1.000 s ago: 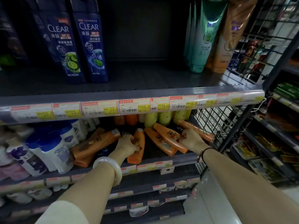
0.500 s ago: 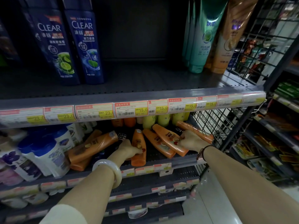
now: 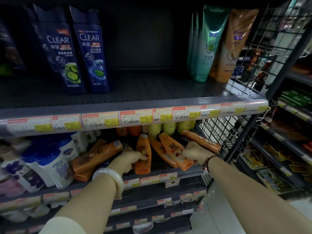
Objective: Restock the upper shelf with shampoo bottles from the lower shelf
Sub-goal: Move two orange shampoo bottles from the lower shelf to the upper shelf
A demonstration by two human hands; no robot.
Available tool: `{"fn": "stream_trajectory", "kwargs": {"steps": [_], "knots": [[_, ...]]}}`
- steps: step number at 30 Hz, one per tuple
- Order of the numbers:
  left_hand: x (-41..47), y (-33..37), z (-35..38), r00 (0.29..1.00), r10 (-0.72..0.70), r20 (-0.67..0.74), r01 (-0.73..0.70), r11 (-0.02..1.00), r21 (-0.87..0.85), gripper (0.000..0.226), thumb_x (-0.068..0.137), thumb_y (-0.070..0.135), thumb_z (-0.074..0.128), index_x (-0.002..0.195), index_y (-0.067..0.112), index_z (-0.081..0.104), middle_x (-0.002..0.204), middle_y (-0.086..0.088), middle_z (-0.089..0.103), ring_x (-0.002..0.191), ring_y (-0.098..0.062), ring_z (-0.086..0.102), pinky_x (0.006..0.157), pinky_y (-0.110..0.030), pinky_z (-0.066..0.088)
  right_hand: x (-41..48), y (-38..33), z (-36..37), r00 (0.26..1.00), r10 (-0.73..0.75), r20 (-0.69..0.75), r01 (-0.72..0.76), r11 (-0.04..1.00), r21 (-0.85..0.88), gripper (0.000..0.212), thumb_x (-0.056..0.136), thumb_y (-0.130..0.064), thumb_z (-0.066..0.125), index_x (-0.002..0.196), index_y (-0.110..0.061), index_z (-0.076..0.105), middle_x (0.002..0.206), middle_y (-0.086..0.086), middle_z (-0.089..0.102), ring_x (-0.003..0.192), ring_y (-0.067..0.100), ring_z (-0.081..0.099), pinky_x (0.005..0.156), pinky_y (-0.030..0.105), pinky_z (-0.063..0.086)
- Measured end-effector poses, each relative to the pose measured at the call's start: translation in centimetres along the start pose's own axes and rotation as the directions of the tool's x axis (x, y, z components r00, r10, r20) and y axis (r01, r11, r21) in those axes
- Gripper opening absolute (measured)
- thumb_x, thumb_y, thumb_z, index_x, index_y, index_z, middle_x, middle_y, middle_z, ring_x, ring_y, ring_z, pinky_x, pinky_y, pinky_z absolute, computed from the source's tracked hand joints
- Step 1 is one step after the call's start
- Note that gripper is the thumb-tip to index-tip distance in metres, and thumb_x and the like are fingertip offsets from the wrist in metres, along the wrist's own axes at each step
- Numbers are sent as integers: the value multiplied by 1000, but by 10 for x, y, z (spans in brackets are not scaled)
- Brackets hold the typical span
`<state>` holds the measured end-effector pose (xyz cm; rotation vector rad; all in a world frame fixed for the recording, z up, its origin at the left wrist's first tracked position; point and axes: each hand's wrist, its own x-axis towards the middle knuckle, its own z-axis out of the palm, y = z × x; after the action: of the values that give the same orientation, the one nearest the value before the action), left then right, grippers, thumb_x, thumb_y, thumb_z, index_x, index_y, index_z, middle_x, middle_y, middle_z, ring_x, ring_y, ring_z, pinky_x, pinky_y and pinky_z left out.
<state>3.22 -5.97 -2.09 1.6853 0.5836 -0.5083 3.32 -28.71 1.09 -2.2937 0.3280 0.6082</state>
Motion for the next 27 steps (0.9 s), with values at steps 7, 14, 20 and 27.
{"fn": "stream_trajectory", "kwargs": {"steps": [7, 14, 20, 27], "knots": [[-34, 5, -1, 991, 91, 95, -90, 996, -16, 61, 70, -4, 75, 125, 4, 49, 117, -16, 63, 106, -29, 61, 80, -43, 55, -30, -12, 19, 998, -3, 67, -19, 941, 338, 38, 86, -1, 61, 122, 2, 50, 104, 16, 63, 93, 27, 63, 78, 40, 56], [-76, 3, -2, 967, 215, 136, -205, 975, -88, 49, 70, -11, 70, 111, 11, 55, 105, -12, 65, 94, -25, 63, 70, -39, 55, -68, -16, 33, 992, -63, 108, -3, 852, 523, 44, 83, 10, 59, 124, 1, 49, 118, 21, 63, 99, 29, 63, 74, 43, 55], [-108, 0, -8, 950, 278, 144, -274, 960, -48, 57, 67, -13, 71, 117, 9, 58, 106, -12, 69, 99, -26, 65, 85, -45, 56, -104, -14, 36, 988, -138, 63, 76, 811, 580, 46, 84, 12, 56, 125, -4, 45, 123, 17, 58, 117, 34, 55, 92, 50, 49], [-147, -10, -17, 932, 334, 140, -354, 922, 155, 74, 59, -5, 80, 123, 20, 51, 110, -5, 66, 104, -25, 61, 89, -46, 55, -141, -7, 41, 975, -219, 43, 155, 804, 573, 55, 78, 17, 58, 125, -11, 46, 119, 13, 61, 117, 33, 55, 99, 58, 45]]}}
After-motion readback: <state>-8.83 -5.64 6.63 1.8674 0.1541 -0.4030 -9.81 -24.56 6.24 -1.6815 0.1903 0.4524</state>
